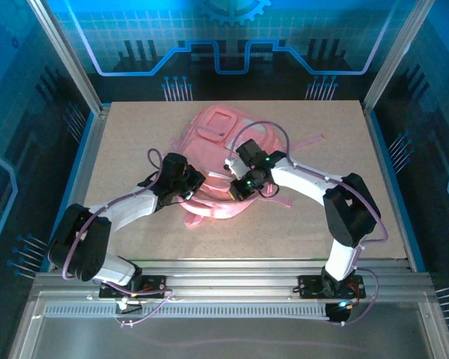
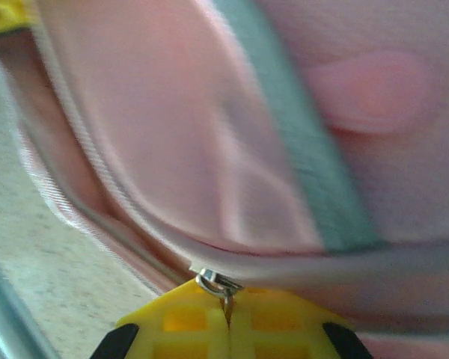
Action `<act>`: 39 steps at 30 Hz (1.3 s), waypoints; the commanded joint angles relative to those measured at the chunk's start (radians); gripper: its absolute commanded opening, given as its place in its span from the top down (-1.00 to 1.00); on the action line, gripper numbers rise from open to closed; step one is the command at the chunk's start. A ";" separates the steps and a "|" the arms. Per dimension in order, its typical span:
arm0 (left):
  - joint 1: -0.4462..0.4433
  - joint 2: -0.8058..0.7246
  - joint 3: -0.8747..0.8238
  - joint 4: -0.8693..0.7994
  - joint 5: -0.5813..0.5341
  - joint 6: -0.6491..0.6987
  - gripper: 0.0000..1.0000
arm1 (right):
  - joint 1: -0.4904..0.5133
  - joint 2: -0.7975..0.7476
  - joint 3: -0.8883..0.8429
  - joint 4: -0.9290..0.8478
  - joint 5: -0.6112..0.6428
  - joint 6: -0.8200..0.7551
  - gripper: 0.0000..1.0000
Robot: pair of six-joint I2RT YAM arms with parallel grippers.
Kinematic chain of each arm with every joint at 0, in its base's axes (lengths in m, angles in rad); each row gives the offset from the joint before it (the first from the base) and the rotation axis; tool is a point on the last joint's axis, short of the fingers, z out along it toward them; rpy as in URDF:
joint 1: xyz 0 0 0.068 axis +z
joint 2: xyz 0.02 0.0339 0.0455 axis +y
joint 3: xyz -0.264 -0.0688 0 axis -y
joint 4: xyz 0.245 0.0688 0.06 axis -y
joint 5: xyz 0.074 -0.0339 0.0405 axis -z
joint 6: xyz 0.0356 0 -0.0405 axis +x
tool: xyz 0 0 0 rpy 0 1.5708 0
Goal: Pack books, pencil case, and school supplies into a backpack
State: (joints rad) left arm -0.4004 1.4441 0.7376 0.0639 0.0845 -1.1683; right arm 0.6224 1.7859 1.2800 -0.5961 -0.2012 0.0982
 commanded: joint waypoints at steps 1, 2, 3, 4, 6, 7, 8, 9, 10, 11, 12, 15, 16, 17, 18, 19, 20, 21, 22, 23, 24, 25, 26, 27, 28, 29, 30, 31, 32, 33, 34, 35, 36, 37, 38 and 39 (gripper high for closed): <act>0.011 -0.042 0.008 -0.031 -0.031 0.070 1.00 | -0.097 -0.012 0.036 -0.179 0.201 -0.055 1.00; 0.011 -0.044 0.009 -0.033 -0.026 0.075 1.00 | -0.118 -0.008 0.047 -0.175 0.208 -0.042 1.00; 0.012 -0.044 0.010 -0.038 -0.024 0.077 1.00 | -0.140 -0.002 0.060 -0.169 0.213 -0.028 1.00; 0.011 -0.043 0.011 -0.039 -0.019 0.083 1.00 | -0.157 0.003 0.076 -0.155 0.214 -0.011 1.00; 0.011 -0.038 0.016 -0.044 -0.005 0.090 1.00 | -0.178 0.017 0.115 -0.127 0.211 0.021 1.00; 0.011 -0.035 0.019 -0.045 0.001 0.094 1.00 | -0.183 0.028 0.137 -0.114 0.214 0.037 1.00; 0.011 -0.032 0.023 -0.045 0.007 0.099 1.00 | -0.186 0.038 0.155 -0.106 0.226 0.052 1.00; 0.011 -0.029 0.029 -0.049 0.015 0.105 1.00 | -0.185 0.046 0.175 -0.103 0.233 0.062 1.00; 0.011 -0.027 0.035 -0.053 0.021 0.113 1.00 | -0.185 0.053 0.189 -0.099 0.230 0.068 1.00; 0.011 -0.026 0.040 -0.057 0.024 0.123 1.00 | -0.184 0.052 0.192 -0.090 0.226 0.074 0.98; 0.012 -0.027 0.049 -0.063 0.029 0.143 1.00 | -0.184 0.040 0.182 -0.071 0.212 0.080 0.81; 0.014 -0.032 0.110 -0.141 0.016 0.236 -0.03 | -0.189 -0.032 0.112 0.004 0.173 0.087 -0.13; 0.016 -0.035 0.136 -0.183 -0.007 0.276 -0.34 | -0.196 -0.067 0.075 0.032 0.172 0.090 -0.38; 0.020 -0.041 0.156 -0.217 -0.032 0.310 -0.51 | -0.205 -0.098 0.043 0.054 0.177 0.095 -0.58; 0.029 -0.049 0.177 -0.258 -0.065 0.354 -0.69 | -0.221 -0.132 0.009 0.079 0.191 0.105 -0.69; 0.039 -0.060 0.194 -0.290 -0.096 0.401 -0.76 | -0.244 -0.165 -0.026 0.101 0.211 0.113 -0.73; 0.049 -0.072 0.204 -0.313 -0.134 0.440 -0.79 | -0.266 -0.191 -0.057 0.118 0.239 0.124 -0.74; 0.060 -0.088 0.211 -0.334 -0.186 0.491 -0.85 | -0.294 -0.218 -0.093 0.139 0.283 0.135 -0.74; 0.070 -0.109 0.213 -0.352 -0.250 0.542 -0.89 | -0.326 -0.240 -0.131 0.165 0.331 0.143 -0.74; 0.078 -0.128 0.209 -0.359 -0.302 0.588 -0.91 | -0.352 -0.255 -0.171 0.196 0.379 0.146 -0.73; 0.086 -0.149 0.197 -0.354 -0.371 0.644 -0.95 | -0.382 -0.272 -0.221 0.245 0.430 0.141 -0.73; 0.090 -0.167 0.176 -0.342 -0.456 0.692 -0.98 | -0.413 -0.285 -0.273 0.298 0.462 0.131 -0.73; 0.094 -0.184 0.154 -0.321 -0.527 0.734 -0.98 | -0.434 -0.293 -0.319 0.354 0.487 0.117 -0.72; 0.100 -0.200 0.116 -0.283 -0.596 0.784 -0.98 | -0.453 -0.304 -0.374 0.429 0.516 0.099 -0.72; 0.106 -0.211 0.073 -0.231 -0.649 0.835 -0.98 | -0.470 -0.313 -0.394 0.472 0.531 0.079 -0.70; 0.113 -0.216 0.043 -0.184 -0.683 0.863 -0.98 | -0.474 -0.322 -0.446 0.514 0.564 0.067 -0.70; 0.128 -0.215 0.004 -0.138 -0.706 0.889 -0.98 | -0.475 -0.332 -0.490 0.596 0.578 0.042 -0.70; 0.140 -0.211 -0.025 -0.105 -0.710 0.911 -0.98 | -0.474 -0.337 -0.538 0.680 0.583 0.023 -0.69; 0.153 -0.202 -0.053 -0.069 -0.720 0.935 -0.98 | -0.475 -0.337 -0.593 0.781 0.585 0.004 -0.69; 0.164 -0.188 -0.076 -0.033 -0.735 0.957 -0.98 | -0.474 -0.333 -0.641 0.888 0.583 -0.012 -0.69; 0.174 -0.174 -0.098 0.014 -0.744 0.984 -0.98 | -0.474 -0.327 -0.681 0.989 0.579 -0.030 -0.70; 0.180 -0.160 -0.116 0.058 -0.745 1.011 -0.98 | -0.475 -0.334 -0.679 0.976 0.577 -0.034 -0.70; 0.186 -0.143 -0.143 0.128 -0.735 1.046 -0.98 | -0.471 -0.338 -0.693 1.013 0.580 -0.056 -0.70; 0.193 -0.125 -0.168 0.203 -0.720 1.079 -0.98 | -0.471 -0.340 -0.728 1.099 0.588 -0.076 -0.72; 0.198 -0.111 -0.195 0.266 -0.697 1.103 -0.98 | -0.473 -0.340 -0.762 1.173 0.587 -0.082 -0.73; 0.206 -0.093 -0.220 0.340 -0.667 1.126 -0.98 | -0.483 -0.339 -0.780 1.202 0.563 -0.079 -0.74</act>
State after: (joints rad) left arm -0.2096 1.3178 0.5636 0.1490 -0.5838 -0.1772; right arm 0.1455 1.4769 0.5407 0.3084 0.3416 0.0711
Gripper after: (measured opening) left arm 0.989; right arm 0.869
